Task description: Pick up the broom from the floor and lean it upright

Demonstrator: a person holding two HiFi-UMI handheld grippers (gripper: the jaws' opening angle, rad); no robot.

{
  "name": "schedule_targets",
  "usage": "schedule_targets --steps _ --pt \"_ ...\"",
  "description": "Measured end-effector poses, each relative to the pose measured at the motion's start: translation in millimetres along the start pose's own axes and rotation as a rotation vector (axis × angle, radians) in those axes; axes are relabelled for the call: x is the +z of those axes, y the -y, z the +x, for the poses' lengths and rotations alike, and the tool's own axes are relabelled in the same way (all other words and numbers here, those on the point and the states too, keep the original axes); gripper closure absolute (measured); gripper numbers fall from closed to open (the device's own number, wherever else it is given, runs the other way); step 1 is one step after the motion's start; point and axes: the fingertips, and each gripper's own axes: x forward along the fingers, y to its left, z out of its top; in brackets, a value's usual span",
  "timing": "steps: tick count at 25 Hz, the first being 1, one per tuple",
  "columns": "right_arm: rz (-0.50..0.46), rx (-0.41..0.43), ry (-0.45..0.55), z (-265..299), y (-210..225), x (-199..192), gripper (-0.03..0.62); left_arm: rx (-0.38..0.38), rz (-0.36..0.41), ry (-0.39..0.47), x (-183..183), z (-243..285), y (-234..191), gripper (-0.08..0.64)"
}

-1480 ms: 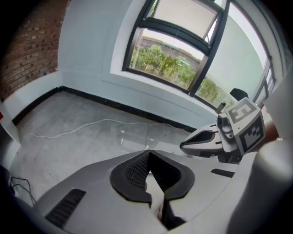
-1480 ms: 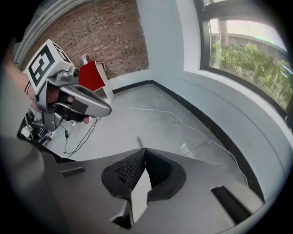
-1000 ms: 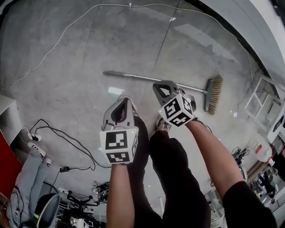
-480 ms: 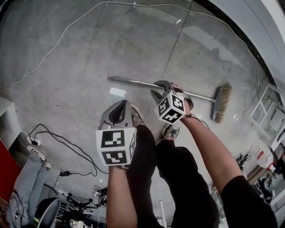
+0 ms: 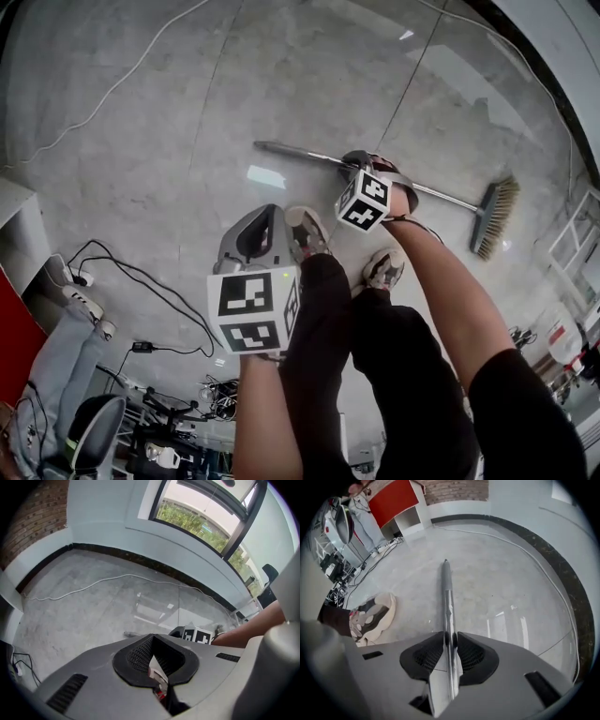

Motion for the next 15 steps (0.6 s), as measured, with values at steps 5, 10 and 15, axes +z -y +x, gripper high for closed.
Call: schedule_targets --steps 5,10,15 --pt "-0.028 0.003 -0.022 6.7 -2.8 -0.7 0.528 -0.007 -0.003 0.004 -2.0 0.2 0.3 0.554" --pt "-0.071 -0.027 -0.011 -14.6 7.9 4.9 0.528 -0.001 0.002 0.031 0.7 0.8 4.8 0.554" --pt "-0.052 -0.061 0.053 -70.2 22.6 14.9 0.528 0.022 0.054 0.066 3.8 -17.4 21.4 0.554"
